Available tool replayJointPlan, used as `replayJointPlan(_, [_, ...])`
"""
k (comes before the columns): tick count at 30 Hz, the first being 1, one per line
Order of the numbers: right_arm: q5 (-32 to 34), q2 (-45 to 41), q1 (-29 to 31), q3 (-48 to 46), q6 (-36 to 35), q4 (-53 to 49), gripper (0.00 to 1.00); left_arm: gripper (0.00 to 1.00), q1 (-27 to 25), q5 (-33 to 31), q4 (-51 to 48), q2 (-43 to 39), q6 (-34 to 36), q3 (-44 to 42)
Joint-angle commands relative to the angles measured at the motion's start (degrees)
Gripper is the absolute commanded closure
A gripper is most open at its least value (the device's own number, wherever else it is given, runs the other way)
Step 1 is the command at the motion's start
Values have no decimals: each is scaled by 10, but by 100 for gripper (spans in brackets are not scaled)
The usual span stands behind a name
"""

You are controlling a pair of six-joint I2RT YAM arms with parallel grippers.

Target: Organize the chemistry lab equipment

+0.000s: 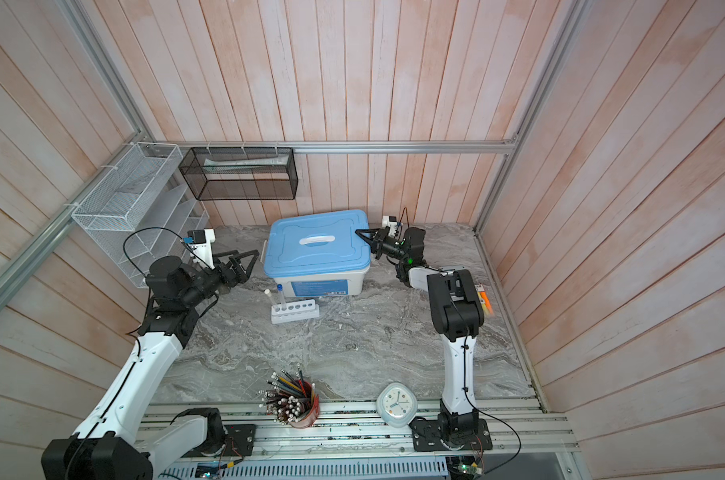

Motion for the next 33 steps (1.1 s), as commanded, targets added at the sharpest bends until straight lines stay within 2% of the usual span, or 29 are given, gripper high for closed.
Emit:
replayJointPlan(1, [-4, 1, -6, 3, -14, 18, 84, 5, 3, -6, -6, -1, 11, 20])
replayJointPlan(12, [-12, -17, -18, -4, -47, -19, 76, 5, 3, -2, -2, 0, 5, 23])
replayJointPlan(33, [-16, -33, -42, -32, -64, -24, 74, 5, 2, 0, 0, -2, 1, 24])
